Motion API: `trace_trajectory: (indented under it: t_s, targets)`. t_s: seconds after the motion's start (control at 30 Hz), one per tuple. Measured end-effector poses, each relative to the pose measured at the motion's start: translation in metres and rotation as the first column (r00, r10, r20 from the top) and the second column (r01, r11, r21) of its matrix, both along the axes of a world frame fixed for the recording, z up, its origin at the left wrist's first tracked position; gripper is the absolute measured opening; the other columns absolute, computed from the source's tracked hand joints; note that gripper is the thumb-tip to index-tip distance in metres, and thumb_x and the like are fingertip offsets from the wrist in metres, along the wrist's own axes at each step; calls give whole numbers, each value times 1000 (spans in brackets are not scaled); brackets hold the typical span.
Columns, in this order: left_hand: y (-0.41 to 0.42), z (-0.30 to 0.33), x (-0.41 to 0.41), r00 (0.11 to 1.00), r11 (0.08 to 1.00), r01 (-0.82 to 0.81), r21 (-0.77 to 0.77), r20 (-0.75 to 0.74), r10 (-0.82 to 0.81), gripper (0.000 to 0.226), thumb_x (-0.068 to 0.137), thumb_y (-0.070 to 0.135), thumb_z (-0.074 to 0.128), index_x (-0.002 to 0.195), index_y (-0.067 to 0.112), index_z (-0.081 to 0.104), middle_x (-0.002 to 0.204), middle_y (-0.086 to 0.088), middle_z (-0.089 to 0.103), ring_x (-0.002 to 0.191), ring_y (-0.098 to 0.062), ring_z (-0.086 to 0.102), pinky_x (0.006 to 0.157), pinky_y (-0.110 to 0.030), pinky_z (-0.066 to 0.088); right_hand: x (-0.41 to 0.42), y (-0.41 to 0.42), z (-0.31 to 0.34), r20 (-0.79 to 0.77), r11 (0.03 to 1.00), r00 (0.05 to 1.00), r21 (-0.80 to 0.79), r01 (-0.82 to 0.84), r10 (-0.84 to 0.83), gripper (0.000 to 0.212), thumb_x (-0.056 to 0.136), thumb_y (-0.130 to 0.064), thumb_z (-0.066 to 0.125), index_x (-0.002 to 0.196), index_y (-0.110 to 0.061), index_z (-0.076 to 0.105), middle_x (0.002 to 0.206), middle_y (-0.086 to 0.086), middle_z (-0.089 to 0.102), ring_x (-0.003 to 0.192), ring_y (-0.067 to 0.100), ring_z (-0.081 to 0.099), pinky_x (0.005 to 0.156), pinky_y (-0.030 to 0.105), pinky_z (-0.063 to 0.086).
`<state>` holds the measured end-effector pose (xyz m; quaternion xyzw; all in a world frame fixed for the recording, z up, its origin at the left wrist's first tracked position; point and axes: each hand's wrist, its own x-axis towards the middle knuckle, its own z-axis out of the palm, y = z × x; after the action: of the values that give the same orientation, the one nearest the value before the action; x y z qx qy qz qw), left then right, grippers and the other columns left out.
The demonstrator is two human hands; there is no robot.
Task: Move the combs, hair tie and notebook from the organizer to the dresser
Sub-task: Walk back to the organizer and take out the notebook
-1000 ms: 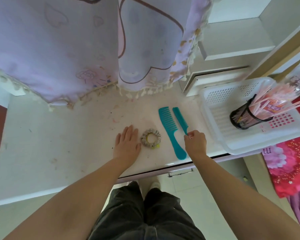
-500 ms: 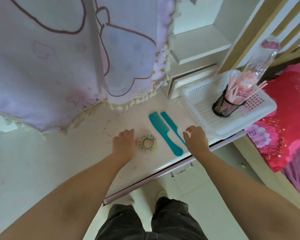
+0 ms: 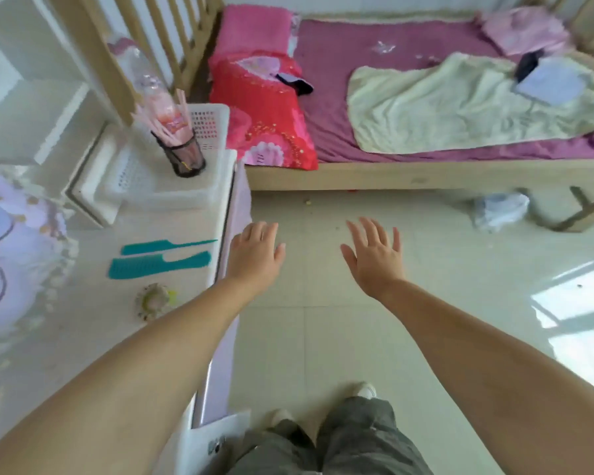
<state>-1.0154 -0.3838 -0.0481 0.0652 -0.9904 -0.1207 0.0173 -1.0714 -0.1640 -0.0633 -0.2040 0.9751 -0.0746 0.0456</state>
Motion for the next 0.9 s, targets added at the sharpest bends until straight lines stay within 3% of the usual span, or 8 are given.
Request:
trace_trajectory:
  t_s: [0.17, 0.47, 0.7, 0.9]
  targets:
    - [158, 4, -28, 932, 932, 362, -14, 35, -362, 47, 93, 33, 41, 132, 8, 42, 137, -15, 46, 124, -31, 42, 98, -41, 32, 58, 174, 6, -15, 915, 916, 28, 401, -401, 55, 94, -49, 19, 145, -27, 19, 155, 2, 23, 144, 20, 14, 116, 53, 2]
    - [549, 10, 20, 651, 652, 758, 25, 43, -758, 50, 94, 38, 34, 139, 15, 33, 147, -11, 35, 135, -27, 29, 108, -42, 27, 243, 498, 10, 7, 537, 538, 71, 841, -843, 55, 95, -49, 19, 146, -27, 16, 155, 2, 23, 143, 23, 16, 117, 51, 3]
    - [800, 13, 102, 331, 334, 940, 63, 57, -942, 51, 95, 38, 32, 140, 16, 29, 149, -9, 32, 137, -26, 26, 110, -41, 22, 363, 705, 13, 20, 184, 183, 101, 978, -983, 53, 95, -47, 20, 145, -27, 18, 154, 5, 25, 142, 24, 18, 115, 54, 3]
    - [979, 13, 87, 163, 163, 986, 10, 26, -986, 50, 95, 39, 32, 140, 16, 29, 149, -9, 33, 138, -26, 27, 109, -41, 24, 361, 856, 7, -41, 44, 46, 55, 998, -998, 53, 95, -46, 23, 144, -26, 21, 153, 5, 27, 141, 22, 19, 114, 54, 3]
